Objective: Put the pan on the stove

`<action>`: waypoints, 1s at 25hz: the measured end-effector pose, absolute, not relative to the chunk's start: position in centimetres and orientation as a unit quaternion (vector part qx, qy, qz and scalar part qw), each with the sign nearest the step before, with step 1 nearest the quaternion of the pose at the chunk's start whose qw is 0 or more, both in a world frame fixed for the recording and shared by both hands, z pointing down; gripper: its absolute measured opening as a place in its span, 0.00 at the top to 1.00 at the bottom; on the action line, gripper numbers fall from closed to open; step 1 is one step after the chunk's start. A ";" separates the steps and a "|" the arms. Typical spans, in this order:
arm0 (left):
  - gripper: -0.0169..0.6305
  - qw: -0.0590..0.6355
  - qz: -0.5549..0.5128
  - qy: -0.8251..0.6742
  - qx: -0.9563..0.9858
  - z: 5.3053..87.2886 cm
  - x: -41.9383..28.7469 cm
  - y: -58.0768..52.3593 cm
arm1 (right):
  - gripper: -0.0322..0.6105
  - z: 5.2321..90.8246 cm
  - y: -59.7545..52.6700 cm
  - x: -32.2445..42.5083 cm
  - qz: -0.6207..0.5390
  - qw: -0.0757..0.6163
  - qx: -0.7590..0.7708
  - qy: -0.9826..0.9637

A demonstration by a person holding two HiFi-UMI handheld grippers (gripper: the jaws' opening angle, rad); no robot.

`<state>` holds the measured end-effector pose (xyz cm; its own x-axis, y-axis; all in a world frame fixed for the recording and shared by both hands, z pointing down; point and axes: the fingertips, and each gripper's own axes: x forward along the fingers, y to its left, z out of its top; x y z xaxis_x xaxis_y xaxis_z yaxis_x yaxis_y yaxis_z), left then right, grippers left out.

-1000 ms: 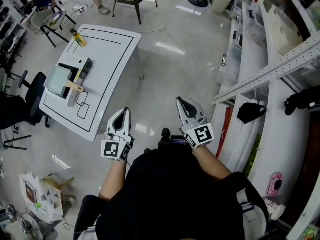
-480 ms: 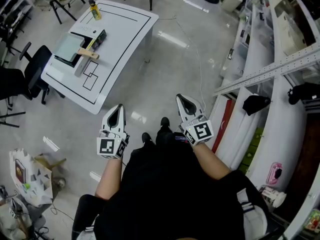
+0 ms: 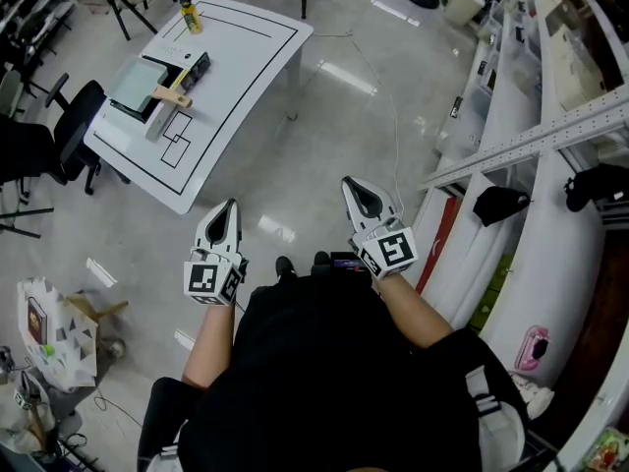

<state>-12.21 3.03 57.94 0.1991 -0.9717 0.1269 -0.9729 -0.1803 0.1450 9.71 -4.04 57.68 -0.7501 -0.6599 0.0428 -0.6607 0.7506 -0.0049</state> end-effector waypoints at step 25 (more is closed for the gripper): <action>0.95 0.088 0.014 -0.626 0.775 56.4 -6.2 1.8 | 0.91 59.5 -5.2 14.2 0.040 0.007 0.338 -0.940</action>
